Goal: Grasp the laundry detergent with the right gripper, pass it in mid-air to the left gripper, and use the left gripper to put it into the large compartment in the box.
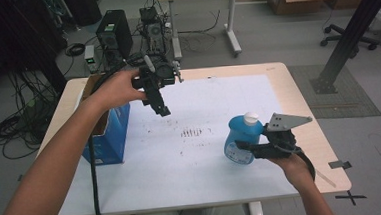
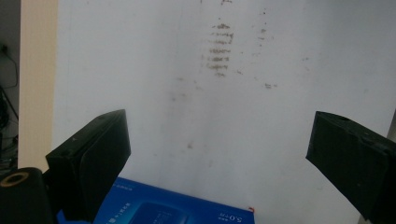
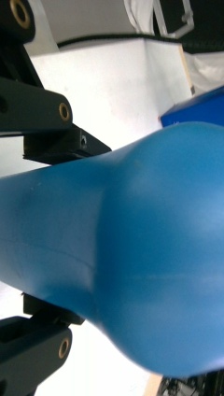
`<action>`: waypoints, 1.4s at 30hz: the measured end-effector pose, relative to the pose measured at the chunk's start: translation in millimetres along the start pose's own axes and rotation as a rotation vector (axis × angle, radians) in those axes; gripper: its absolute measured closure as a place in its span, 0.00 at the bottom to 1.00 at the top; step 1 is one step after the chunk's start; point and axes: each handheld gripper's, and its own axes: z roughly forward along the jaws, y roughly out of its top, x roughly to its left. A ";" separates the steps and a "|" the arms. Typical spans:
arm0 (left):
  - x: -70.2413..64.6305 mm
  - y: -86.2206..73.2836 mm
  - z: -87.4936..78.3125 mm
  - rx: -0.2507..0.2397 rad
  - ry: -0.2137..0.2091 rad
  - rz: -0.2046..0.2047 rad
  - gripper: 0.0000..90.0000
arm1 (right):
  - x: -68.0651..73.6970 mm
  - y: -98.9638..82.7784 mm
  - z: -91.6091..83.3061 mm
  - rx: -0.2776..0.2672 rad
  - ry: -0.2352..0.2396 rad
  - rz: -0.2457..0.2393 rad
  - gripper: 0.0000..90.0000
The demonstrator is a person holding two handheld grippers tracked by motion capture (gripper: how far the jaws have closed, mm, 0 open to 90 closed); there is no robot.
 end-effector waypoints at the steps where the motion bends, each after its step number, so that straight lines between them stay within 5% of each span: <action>1: -0.4 -0.9 -1.1 -0.001 0.000 -0.002 0.07 | -0.3 3.8 -1.5 0.001 0.008 -0.007 0.48; 19: -21.3 -8.7 -25.9 -0.022 -0.010 -0.051 0.07 | -9.1 44.4 -20.6 0.026 0.093 -0.060 0.48; 42: -65.2 9.2 -62.3 -0.056 -0.012 0.046 0.07 | 1.2 68.5 2.7 0.034 0.242 -0.118 0.48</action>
